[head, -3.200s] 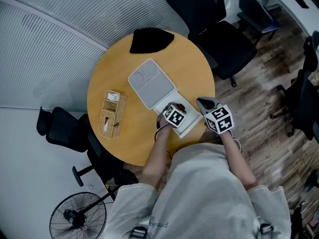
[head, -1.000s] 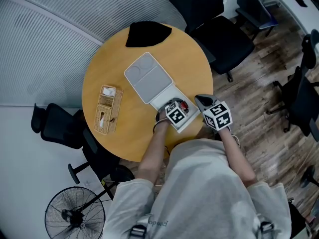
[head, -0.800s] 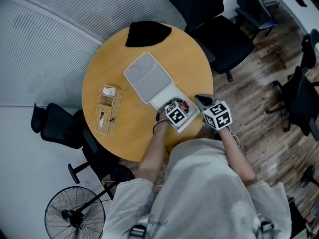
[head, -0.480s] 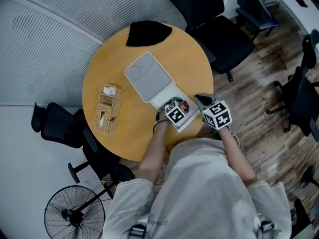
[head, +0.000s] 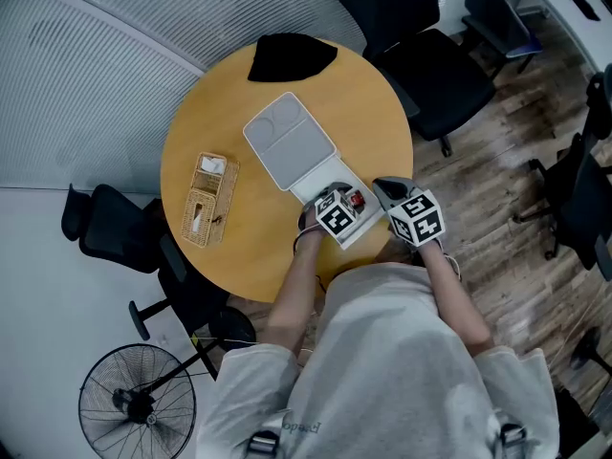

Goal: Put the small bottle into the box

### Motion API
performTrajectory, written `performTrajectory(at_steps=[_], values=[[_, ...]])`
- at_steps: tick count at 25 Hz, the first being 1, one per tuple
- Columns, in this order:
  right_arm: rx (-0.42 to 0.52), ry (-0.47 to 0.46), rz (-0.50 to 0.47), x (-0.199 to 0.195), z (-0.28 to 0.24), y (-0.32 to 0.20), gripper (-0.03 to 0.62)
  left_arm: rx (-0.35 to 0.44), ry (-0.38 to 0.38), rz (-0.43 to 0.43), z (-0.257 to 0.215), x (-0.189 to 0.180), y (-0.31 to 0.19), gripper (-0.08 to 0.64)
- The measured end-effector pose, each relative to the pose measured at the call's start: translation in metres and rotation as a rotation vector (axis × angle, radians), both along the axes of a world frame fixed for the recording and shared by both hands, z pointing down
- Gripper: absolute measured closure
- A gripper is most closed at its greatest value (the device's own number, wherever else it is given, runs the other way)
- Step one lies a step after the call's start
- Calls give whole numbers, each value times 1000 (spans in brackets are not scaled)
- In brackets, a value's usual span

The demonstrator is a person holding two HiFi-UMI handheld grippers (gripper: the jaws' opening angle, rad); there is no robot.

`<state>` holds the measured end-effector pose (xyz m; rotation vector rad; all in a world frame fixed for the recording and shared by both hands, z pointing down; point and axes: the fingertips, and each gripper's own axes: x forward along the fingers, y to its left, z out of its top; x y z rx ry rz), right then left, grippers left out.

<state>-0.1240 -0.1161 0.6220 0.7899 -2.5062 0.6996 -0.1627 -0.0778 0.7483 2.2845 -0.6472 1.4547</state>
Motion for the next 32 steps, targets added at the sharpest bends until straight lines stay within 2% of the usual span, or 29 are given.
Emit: performTrajectory(at_steps=[6,12,26,32], values=[[-5,-12,-54,-7,0,3,574,46,4,-84,-17,-10,-6,313],[-16,-18,-135,-19,2,10,574,92,27,-236,-37,-29,-7,313],[-6,-2,-349,-25,7,18,574,252,111,-685,-81,-62,16,313],[18,-15,-416,-23,5,17,574,334,112,-870,-92,-68,32,313]])
